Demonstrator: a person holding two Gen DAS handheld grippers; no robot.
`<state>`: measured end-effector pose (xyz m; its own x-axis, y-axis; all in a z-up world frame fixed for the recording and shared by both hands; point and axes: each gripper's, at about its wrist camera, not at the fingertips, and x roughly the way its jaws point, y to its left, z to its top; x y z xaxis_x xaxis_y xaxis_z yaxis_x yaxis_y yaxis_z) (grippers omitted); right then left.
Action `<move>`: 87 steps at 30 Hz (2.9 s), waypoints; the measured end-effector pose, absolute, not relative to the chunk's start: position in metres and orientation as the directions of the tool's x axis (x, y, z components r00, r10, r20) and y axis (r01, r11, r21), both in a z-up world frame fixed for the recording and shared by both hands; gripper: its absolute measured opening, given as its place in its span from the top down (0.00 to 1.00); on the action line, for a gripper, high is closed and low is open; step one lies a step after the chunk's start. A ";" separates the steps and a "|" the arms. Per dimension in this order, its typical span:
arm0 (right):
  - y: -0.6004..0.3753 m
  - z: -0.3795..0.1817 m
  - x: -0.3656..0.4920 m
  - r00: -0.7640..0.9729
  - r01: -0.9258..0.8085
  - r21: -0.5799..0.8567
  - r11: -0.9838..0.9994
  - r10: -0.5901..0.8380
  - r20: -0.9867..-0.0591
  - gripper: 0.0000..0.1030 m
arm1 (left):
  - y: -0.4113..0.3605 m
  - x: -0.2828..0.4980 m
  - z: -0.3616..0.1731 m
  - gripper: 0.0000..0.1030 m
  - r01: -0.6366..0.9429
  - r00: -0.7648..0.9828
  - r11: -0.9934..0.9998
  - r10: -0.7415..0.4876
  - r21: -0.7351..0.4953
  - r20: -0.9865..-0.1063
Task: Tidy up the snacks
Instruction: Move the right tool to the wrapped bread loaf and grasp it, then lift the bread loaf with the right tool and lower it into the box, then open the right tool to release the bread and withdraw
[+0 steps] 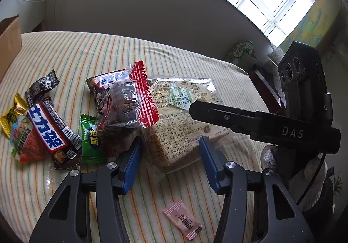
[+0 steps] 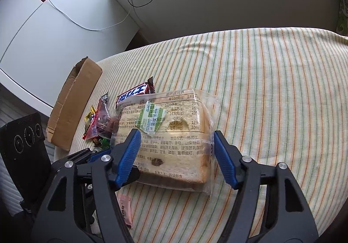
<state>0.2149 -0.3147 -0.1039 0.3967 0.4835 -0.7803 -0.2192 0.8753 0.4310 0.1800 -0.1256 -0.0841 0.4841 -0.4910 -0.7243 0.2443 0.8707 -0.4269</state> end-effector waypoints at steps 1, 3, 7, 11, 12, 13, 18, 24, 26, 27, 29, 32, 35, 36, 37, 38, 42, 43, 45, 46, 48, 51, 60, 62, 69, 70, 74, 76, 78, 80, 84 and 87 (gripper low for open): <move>-0.313 -0.103 0.214 0.399 -0.224 0.425 0.877 0.481 -0.781 0.35 | -0.126 0.181 -0.084 0.51 0.247 0.484 0.869 -0.494 -0.428 -0.723; -0.313 -0.101 0.212 0.403 -0.226 0.417 0.880 0.474 -0.783 0.37 | -0.128 0.181 -0.083 0.51 0.250 0.484 0.870 -0.492 -0.424 -0.724; -0.315 -0.093 0.205 0.414 -0.223 0.417 0.881 0.473 -0.778 0.38 | -0.130 0.180 -0.081 0.51 0.257 0.487 0.870 -0.493 -0.421 -0.721; -0.315 -0.079 0.195 0.437 -0.224 0.402 0.888 0.460 -0.773 0.38 | -0.132 0.172 -0.074 0.51 0.276 0.498 0.868 -0.497 -0.413 -0.711; -0.315 -0.075 0.192 0.443 -0.225 0.398 0.889 0.458 -0.771 0.38 | -0.133 0.170 -0.072 0.51 0.281 0.501 0.867 -0.499 -0.413 -0.707; -0.314 -0.071 0.189 0.448 -0.226 0.394 0.891 0.454 -0.770 0.38 | -0.133 0.168 -0.069 0.51 0.284 0.503 0.865 -0.502 -0.414 -0.704; -0.306 -0.049 0.176 0.478 -0.245 0.371 0.896 0.444 -0.757 0.38 | -0.131 0.157 -0.054 0.51 0.299 0.527 0.860 -0.510 -0.413 -0.680; -0.290 -0.028 0.163 0.498 -0.275 0.351 0.895 0.445 -0.744 0.38 | -0.114 0.142 -0.039 0.51 0.304 0.559 0.859 -0.512 -0.413 -0.652; -0.282 -0.023 0.161 0.501 -0.285 0.347 0.894 0.448 -0.741 0.38 | -0.107 0.138 -0.035 0.51 0.303 0.569 0.860 -0.509 -0.411 -0.645; -0.278 -0.021 0.159 0.502 -0.291 0.345 0.892 0.450 -0.739 0.38 | -0.103 0.136 -0.033 0.51 0.301 0.575 0.861 -0.507 -0.410 -0.642; -0.267 -0.016 0.158 0.503 -0.305 0.341 0.889 0.454 -0.735 0.38 | -0.095 0.129 -0.030 0.51 0.297 0.587 0.863 -0.502 -0.408 -0.635; -0.250 -0.009 0.156 0.503 -0.328 0.334 0.884 0.462 -0.730 0.38 | -0.079 0.121 -0.026 0.51 0.288 0.605 0.867 -0.494 -0.407 -0.624; -0.229 -0.004 0.157 0.498 -0.352 0.329 0.876 0.473 -0.727 0.38 | -0.067 0.116 -0.019 0.51 0.270 0.625 0.873 -0.480 -0.406 -0.615; -0.222 -0.003 0.158 0.496 -0.360 0.328 0.873 0.477 -0.726 0.38 | -0.064 0.117 -0.018 0.51 0.264 0.631 0.875 -0.474 -0.405 -0.613; -0.215 -0.002 0.160 0.492 -0.369 0.329 0.869 0.483 -0.725 0.38 | -0.060 0.118 -0.016 0.51 0.257 0.637 0.878 -0.469 -0.404 -0.612; -0.208 0.000 0.160 0.490 -0.377 0.329 0.866 0.488 -0.723 0.38 | -0.054 0.117 -0.015 0.51 0.250 0.644 0.880 -0.463 -0.404 -0.610; -0.177 0.004 0.166 0.476 -0.414 0.323 0.851 0.505 -0.720 0.38 | -0.023 0.113 -0.011 0.51 0.220 0.669 0.888 -0.439 -0.404 -0.600; -0.169 0.004 0.168 0.472 -0.425 0.322 0.846 0.511 -0.719 0.38 | -0.016 0.111 -0.009 0.51 0.212 0.675 0.890 -0.433 -0.405 -0.598; -0.151 0.004 0.173 0.462 -0.444 0.323 0.836 0.522 -0.717 0.38 | -0.001 0.109 -0.008 0.51 0.193 0.687 0.894 -0.418 -0.405 -0.595; -0.142 0.004 0.174 0.456 -0.451 0.324 0.831 0.527 -0.717 0.38 | 0.007 0.109 -0.008 0.51 0.183 0.693 0.896 -0.410 -0.405 -0.593; -0.122 0.004 0.177 0.445 -0.469 0.324 0.821 0.537 -0.716 0.38 | 0.022 0.110 -0.007 0.51 0.162 0.703 0.900 -0.393 -0.405 -0.592; -0.092 0.002 0.182 0.424 -0.499 0.325 0.803 0.554 -0.716 0.38 | 0.047 0.108 -0.006 0.51 0.125 0.719 0.905 -0.365 -0.407 -0.591; -0.021 -0.019 0.196 0.352 -0.554 0.350 0.755 0.594 -0.724 0.38 | 0.106 0.102 -0.016 0.51 0.018 0.743 0.917 -0.279 -0.399 -0.609; -0.008 -0.023 0.198 0.339 -0.561 0.354 0.749 0.597 -0.727 0.38 | 0.116 0.103 -0.019 0.51 -0.005 0.745 0.918 -0.261 -0.397 -0.614; 0.026 -0.038 0.208 0.291 -0.578 0.365 0.730 0.603 -0.743 0.38 | 0.146 0.105 -0.030 0.51 -0.071 0.745 0.916 -0.214 -0.395 -0.631; 0.029 -0.040 0.209 0.287 -0.580 0.365 0.728 0.602 -0.745 0.38 | 0.150 0.105 -0.032 0.51 -0.079 0.745 0.915 -0.208 -0.394 -0.633; 0.040 -0.046 0.213 0.285 -0.579 0.350 0.736 0.585 -0.759 0.38 | 0.158 0.107 -0.036 0.51 -0.105 0.744 0.917 -0.185 -0.385 -0.642; 0.041 -0.047 0.213 0.297 -0.579 0.335 0.743 0.575 -0.762 0.38 | 0.160 0.108 -0.038 0.52 -0.125 0.746 0.922 -0.156 -0.365 -0.648; 0.041 -0.047 0.213 0.296 -0.579 0.338 0.742 0.578 -0.760 0.38 | 0.163 0.109 -0.039 0.54 -0.141 0.746 0.926 -0.133 -0.349 -0.653; 0.039 -0.045 0.213 0.300 -0.579 0.334 0.744 0.576 -0.761 0.38 | 0.165 0.110 -0.041 0.55 -0.152 0.742 0.925 -0.125 -0.348 -0.658; 0.032 -0.041 0.209 0.308 -0.577 0.329 0.747 0.572 -0.760 0.38 | 0.165 0.110 -0.041 0.56 -0.163 0.744 0.925 -0.113 -0.343 -0.658; 0.024 -0.037 0.207 0.318 -0.572 0.327 0.753 0.571 -0.757 0.38 | 0.164 0.109 -0.039 0.56 -0.159 0.748 0.927 -0.111 -0.340 -0.654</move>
